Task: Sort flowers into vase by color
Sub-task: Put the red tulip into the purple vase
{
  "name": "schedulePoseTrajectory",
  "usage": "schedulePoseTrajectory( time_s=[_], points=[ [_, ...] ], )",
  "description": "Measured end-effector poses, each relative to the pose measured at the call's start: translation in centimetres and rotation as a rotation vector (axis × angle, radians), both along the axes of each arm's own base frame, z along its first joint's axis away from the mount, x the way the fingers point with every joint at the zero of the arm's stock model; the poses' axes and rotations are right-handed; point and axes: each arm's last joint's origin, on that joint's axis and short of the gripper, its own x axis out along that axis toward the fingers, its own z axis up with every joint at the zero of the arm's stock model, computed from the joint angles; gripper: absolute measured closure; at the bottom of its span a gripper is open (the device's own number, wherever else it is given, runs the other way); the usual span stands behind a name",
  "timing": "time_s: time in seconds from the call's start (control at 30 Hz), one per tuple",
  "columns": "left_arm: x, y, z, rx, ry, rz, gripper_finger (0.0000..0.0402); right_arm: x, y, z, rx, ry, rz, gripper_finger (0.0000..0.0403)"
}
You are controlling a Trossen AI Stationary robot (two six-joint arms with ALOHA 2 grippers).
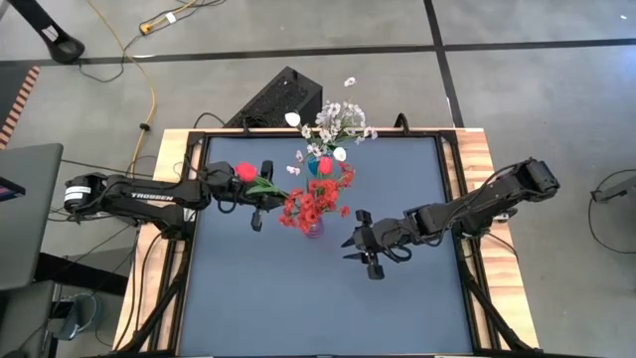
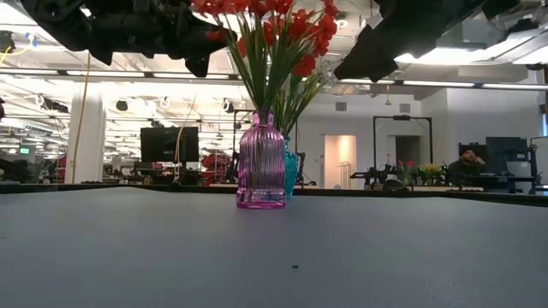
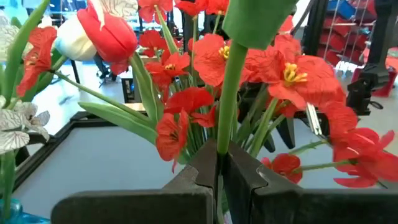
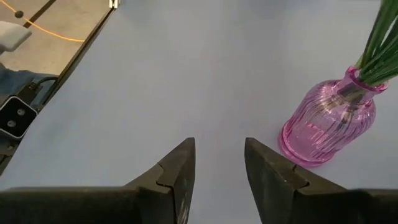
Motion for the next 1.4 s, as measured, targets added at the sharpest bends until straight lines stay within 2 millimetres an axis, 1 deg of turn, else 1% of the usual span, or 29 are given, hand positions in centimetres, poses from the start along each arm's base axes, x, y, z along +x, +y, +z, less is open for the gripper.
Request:
schedulePoseTrajectory(
  time_s=[0.3,0.43,0.67,1.1,1.2,1.4],
  points=[
    [0.0,0.0,0.0,0.026,-0.004,0.006,0.0401,0.1,0.0,0.1,0.001,-0.011,0.002,0.0239],
    [0.0,-0.1,-0.1,0.034,0.003,-0.016,0.0401,0.1,-0.1,0.2,-0.004,-0.020,0.001,0.0239],
    [0.1,-0.5,-0.2,0.097,0.006,-0.036,0.0401,0.4,-0.5,0.3,-0.001,-0.042,-0.013,0.0239],
    [0.0,-0.5,-0.5,0.221,0.017,-0.044,0.0401,0.4,-0.5,0.3,-0.004,-0.042,-0.010,0.0239],
    [0.0,-0.6,-0.7,0.226,0.034,-0.064,0.0401,0.4,-0.5,0.3,-0.012,-0.045,-0.007,0.0239],
    [0.0,-0.7,-0.7,0.214,0.032,-0.090,0.0401,0.6,-1.3,0.4,-0.018,-0.053,-0.027,0.0239]
  ],
)
